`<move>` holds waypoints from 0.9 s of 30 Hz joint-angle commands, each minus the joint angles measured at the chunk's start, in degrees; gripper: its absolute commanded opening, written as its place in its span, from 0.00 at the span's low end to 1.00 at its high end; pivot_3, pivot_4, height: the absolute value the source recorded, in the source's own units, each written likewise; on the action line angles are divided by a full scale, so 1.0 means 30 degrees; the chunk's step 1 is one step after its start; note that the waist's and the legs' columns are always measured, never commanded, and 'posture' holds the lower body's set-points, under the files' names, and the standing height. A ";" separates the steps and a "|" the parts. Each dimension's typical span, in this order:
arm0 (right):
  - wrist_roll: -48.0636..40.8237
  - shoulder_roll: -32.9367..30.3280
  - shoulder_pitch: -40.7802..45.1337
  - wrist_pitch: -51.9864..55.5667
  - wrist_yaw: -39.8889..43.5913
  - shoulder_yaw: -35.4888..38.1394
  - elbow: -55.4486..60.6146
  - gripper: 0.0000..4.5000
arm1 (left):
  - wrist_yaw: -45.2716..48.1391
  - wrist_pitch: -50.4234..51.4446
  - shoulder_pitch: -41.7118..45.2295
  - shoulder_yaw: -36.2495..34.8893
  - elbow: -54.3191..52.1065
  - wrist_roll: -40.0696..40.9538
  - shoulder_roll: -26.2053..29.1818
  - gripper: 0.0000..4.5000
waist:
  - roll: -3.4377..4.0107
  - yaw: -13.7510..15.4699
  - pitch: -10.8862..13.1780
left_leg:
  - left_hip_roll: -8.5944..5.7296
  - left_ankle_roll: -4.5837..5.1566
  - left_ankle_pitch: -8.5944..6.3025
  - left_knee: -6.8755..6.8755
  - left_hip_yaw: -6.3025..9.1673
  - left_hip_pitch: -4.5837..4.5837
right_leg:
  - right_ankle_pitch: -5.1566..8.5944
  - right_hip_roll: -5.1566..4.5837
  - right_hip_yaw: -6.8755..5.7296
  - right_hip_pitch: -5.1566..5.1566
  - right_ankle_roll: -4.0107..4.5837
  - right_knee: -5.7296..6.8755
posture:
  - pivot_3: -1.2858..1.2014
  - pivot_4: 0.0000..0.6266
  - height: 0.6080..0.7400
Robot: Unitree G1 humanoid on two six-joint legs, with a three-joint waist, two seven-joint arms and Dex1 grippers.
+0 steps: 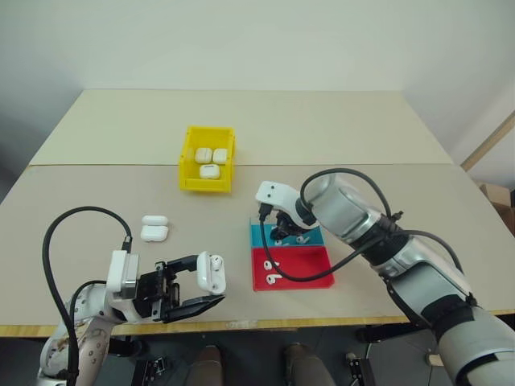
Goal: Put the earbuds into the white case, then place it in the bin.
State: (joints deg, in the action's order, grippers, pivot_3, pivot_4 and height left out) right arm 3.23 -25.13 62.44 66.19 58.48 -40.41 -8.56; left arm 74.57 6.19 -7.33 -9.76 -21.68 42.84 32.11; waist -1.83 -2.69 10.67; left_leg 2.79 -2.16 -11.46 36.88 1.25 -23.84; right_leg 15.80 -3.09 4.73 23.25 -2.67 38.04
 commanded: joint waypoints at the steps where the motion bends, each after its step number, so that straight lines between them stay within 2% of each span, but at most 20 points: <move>1: -0.0173 0.0211 0.0623 -0.0211 -0.0048 0.0173 0.0042 0.49 | -0.0068 -0.0399 -0.0077 -0.0018 -0.0591 0.0059 -0.0019 0.62 | 0.0000 -0.0001 0.0000 | 0.0000 0.0000 0.0000 0.0000 0.0000 0.0000 | 0.0000 0.0000 0.0000 0.0000 0.0000 0.0000 | 0.52 0.24 1.00; 27: 0.0215 -0.0285 0.0606 -0.0394 -0.0043 -0.0849 -0.0011 0.49 | 0.0175 -0.0396 -0.0023 -0.0009 -0.0457 0.0067 0.0079 0.62 | 0.0000 0.0002 0.0000 | 0.0000 0.0000 0.0000 0.0000 0.0001 0.0001 | 0.0000 0.0000 -0.0001 -0.0001 0.0000 0.0000 | 0.52 0.24 1.00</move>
State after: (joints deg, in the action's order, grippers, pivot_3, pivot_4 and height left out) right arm 3.37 -25.43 63.74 64.31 58.53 -42.60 -9.60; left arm 74.85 6.19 -7.48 -9.76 -21.68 42.84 32.13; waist -1.83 -2.69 10.67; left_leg 2.79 -2.16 -11.46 36.88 1.26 -23.84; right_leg 15.80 -3.09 4.73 23.24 -2.67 38.04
